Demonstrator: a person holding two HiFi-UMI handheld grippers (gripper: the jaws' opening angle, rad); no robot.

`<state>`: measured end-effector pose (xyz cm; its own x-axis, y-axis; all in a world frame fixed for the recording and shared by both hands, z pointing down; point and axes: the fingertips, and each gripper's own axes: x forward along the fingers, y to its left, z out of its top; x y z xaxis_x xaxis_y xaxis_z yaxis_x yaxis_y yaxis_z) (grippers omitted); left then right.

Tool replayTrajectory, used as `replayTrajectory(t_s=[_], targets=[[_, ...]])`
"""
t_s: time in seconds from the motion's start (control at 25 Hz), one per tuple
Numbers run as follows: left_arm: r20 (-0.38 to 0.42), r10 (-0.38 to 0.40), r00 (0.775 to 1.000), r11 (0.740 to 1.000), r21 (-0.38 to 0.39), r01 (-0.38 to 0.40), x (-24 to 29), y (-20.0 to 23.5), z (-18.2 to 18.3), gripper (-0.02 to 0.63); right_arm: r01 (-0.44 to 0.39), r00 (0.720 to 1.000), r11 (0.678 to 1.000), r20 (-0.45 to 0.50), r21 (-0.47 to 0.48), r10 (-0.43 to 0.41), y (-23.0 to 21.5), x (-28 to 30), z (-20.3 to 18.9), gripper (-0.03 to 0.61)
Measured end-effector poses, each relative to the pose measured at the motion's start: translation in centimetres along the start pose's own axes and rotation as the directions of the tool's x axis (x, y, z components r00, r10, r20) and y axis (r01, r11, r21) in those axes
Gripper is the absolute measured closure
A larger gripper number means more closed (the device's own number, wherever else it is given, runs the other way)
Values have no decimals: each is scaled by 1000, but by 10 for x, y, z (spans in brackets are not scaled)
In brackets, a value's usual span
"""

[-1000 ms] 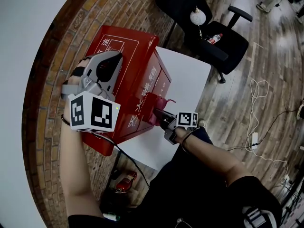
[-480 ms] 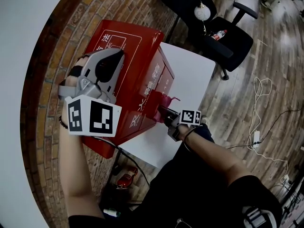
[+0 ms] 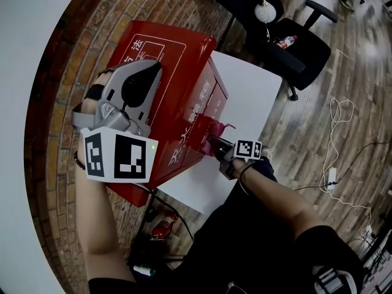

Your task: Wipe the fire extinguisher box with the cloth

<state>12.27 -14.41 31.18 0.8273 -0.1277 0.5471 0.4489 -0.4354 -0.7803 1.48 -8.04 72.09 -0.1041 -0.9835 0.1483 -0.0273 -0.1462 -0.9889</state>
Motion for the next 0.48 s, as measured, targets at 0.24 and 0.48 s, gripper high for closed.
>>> replayTrajectory(t_s=[0.24, 0.48], targets=[[0, 0, 1000, 1000, 1, 0, 0, 0, 0, 583, 12, 1000, 1000, -7, -1, -12, -10, 2, 0, 477], [-1, 0, 1000, 1000, 1, 0, 0, 0, 0, 583, 29, 1000, 1000, -12, -4, -29, -21, 3, -1, 477]])
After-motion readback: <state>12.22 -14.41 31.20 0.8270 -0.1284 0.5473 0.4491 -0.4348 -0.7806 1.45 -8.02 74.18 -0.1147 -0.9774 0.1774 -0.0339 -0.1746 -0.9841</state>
